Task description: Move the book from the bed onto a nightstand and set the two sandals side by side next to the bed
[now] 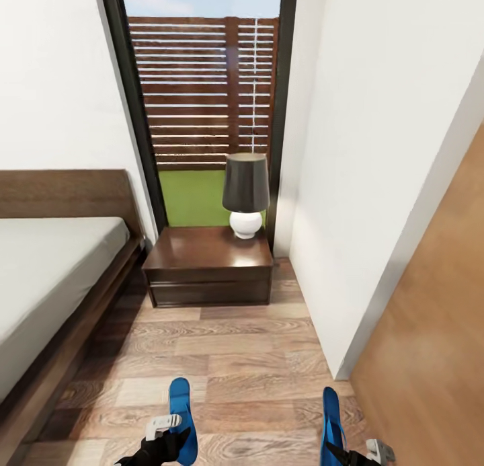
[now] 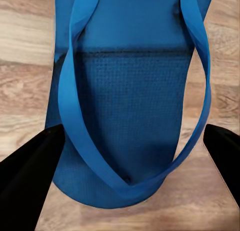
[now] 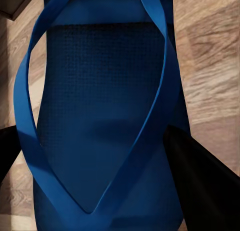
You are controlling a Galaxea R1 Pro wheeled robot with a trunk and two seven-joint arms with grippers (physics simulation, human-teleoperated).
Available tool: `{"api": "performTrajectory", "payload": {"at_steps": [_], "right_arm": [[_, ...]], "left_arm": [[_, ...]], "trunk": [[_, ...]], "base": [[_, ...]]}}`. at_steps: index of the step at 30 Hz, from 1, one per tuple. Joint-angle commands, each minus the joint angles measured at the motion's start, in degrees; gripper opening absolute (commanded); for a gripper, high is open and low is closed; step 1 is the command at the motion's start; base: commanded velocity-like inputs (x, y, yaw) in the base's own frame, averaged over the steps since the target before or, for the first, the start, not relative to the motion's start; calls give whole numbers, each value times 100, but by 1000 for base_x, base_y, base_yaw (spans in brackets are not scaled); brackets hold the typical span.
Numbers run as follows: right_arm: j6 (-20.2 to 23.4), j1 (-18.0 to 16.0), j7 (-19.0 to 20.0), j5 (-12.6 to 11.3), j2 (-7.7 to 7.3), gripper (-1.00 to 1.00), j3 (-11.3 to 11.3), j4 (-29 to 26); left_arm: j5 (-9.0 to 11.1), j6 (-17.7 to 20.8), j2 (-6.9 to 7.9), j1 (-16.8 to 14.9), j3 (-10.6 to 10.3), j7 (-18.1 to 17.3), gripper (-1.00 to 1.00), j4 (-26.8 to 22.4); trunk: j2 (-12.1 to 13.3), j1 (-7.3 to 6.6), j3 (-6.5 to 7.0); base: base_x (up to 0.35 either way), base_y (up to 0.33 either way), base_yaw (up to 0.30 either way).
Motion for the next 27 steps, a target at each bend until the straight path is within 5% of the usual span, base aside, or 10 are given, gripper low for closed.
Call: {"api": "performTrajectory", "payload": {"at_steps": [1,14,27], "right_arm": [[-35,-3,3,-27,0,-100,39,3],[-35,-3,-3,-27,0,-100,39,3],[-35,-3,-2,-27,0,-100,39,3]], "left_arm": [[51,-23,2,-4,-46,-10,-100,3],[51,-23,2,-4,-46,-10,-100,3],[51,-23,2,-4,-46,-11,-100,3]], "trunk": [[-2,2,-5],[-2,2,-5],[-2,2,-5]], "base": [[319,-93,0],[311,-49,0],[138,-30,0]]}}
